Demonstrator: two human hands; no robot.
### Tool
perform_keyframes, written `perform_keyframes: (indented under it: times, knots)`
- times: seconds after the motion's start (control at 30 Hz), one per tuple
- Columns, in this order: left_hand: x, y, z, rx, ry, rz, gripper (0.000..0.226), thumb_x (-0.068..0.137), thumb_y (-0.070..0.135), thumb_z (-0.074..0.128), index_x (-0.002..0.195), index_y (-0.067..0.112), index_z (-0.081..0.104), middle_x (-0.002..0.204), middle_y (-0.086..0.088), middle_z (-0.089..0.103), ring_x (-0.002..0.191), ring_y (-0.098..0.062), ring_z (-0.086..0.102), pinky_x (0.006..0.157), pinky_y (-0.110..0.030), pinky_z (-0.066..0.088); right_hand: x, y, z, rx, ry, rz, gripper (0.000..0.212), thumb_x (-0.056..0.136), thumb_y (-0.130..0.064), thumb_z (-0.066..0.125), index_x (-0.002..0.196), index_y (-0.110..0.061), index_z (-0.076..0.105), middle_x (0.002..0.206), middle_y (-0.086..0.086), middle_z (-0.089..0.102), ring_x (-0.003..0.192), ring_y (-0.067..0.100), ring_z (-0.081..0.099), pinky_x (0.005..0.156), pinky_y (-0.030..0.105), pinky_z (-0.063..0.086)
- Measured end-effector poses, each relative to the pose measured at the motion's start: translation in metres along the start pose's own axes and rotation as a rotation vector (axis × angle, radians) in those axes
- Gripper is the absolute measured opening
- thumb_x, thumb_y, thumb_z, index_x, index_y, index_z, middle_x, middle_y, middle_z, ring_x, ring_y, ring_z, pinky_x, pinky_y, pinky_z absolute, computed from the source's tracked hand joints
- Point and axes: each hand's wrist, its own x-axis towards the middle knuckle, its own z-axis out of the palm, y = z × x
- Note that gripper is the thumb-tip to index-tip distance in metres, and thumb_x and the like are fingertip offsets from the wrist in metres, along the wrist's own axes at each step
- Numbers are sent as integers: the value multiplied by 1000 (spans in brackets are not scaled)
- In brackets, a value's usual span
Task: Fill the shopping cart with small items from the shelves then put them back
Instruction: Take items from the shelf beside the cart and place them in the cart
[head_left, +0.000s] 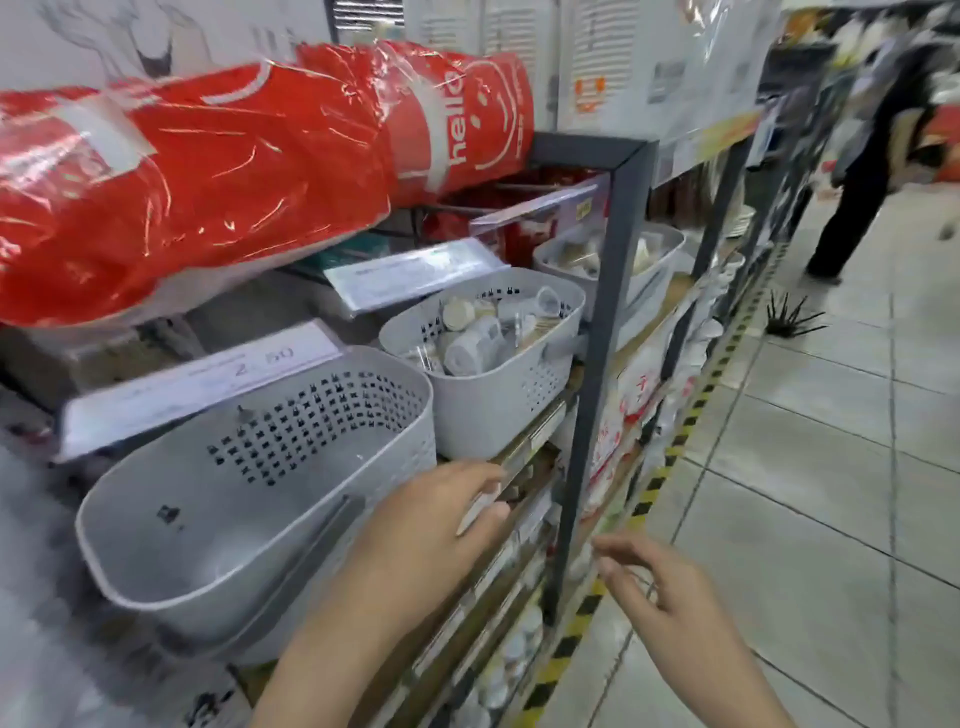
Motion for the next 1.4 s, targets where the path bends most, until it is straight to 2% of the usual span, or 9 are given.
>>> perform_keyframes:
  times: [0.3,0.47,0.63,0.73,0.9,1.03,1.17,1.27,1.4]
  knots:
    - [121,10,11,-16,238,-134,27,94,31,52,120,29,60,114,17,60,104,0,53,90,-24,44,130,18,-67,-43,-86,-219,14,95,-36,51,102,-47,52,101,-32,57,97,-13,52,73,6,41]
    - [186,-15,12,35,413,-297,25,91,22,59,115,20,64,112,8,62,100,-7,56,86,-26,45,198,3,-93,-32,-153,-457,16,96,-29,51,109,-38,55,101,-23,56,98,-11,49,79,7,42]
    - [235,-38,17,121,380,-556,27,87,23,61,113,15,63,108,-8,67,101,-27,62,84,-39,51,260,-19,-96,-85,-158,-677,18,94,-18,55,111,-19,62,102,-17,53,96,-5,49,82,6,37]
    - [239,-45,21,156,339,-624,39,83,34,65,118,17,59,116,-5,64,106,-26,60,87,-41,50,287,-36,-89,-77,-156,-722,18,94,-16,54,111,-15,62,107,-10,54,99,6,52,83,18,41]
    - [237,-45,23,236,180,-678,57,77,39,68,130,24,51,125,-4,60,111,-27,57,91,-40,48,329,-63,-61,-276,-112,-667,19,93,-21,51,109,-14,59,99,4,56,96,23,56,71,30,41]
    - [233,-41,20,344,129,-702,54,75,38,68,125,25,54,118,-6,63,107,-28,59,85,-36,50,355,-64,-39,-411,-61,-563,49,92,-22,55,138,-22,38,119,6,56,107,30,54,73,29,40]
    - [234,-39,20,356,101,-695,52,73,46,67,119,25,56,111,-7,66,103,-28,62,82,-36,52,372,-55,-21,-500,14,-481,29,83,-22,61,111,-19,54,108,7,61,94,29,58,65,28,38]
    - [234,-39,19,289,141,-667,48,75,40,68,119,24,58,115,-4,65,104,-26,61,83,-36,51,374,-55,-18,-534,57,-423,29,84,-27,59,112,-17,58,112,9,62,101,30,57,77,33,48]
    - [231,-39,21,163,341,-609,45,75,31,71,118,25,61,117,0,59,106,-22,58,84,-29,47,376,-56,-16,-568,45,-386,48,85,-36,54,128,-16,49,129,12,55,118,31,50,94,37,43]
